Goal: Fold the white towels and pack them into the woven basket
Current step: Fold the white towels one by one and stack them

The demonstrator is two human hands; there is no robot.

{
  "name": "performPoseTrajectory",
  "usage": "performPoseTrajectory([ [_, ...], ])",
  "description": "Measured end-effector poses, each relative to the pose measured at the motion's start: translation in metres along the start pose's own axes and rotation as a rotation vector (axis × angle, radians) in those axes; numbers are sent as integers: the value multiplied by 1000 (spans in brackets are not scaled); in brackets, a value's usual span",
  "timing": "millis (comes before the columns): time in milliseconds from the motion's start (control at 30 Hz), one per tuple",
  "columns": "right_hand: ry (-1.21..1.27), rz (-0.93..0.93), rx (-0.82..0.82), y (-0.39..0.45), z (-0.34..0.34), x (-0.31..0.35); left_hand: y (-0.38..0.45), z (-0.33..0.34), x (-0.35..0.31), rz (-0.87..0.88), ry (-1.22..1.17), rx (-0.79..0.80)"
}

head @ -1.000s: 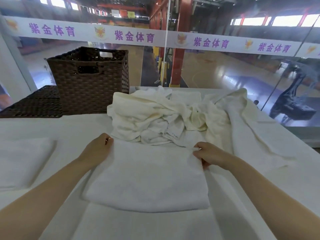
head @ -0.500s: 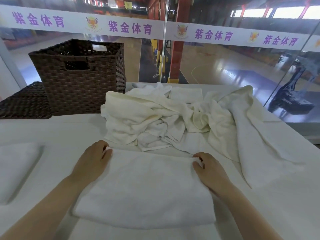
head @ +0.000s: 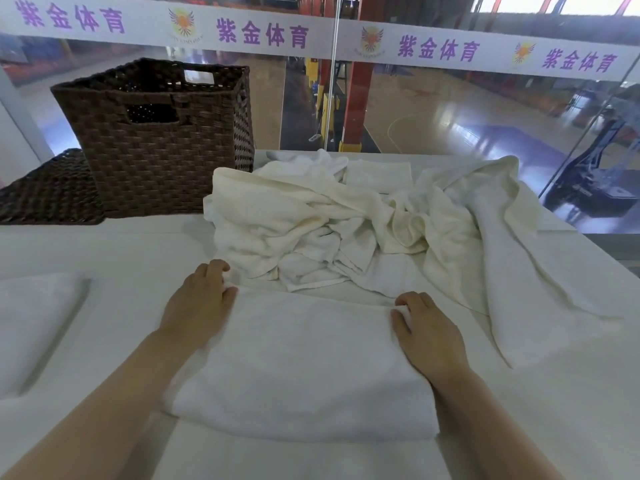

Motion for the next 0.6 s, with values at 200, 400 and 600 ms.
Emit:
performPoseTrajectory([
  [200,-110,58,67,3,-5,-2,-21,-2,-63,386,237,-122],
  [400,2,-1,125,7,-4,-8,-106,37,-158,752,-165,379],
  [600,43,-69,127,10,-4,-9,-148,72,-191,952,-87,583],
])
Point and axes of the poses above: each hand's wrist, its own y-axis towards the middle knuckle, its own z-axis out of the palm, x = y × z, the point moved 5 cm from there along y, towards the middle knuckle, and after that the axes turned 9 degrees about -y, right-handed, at the moved point
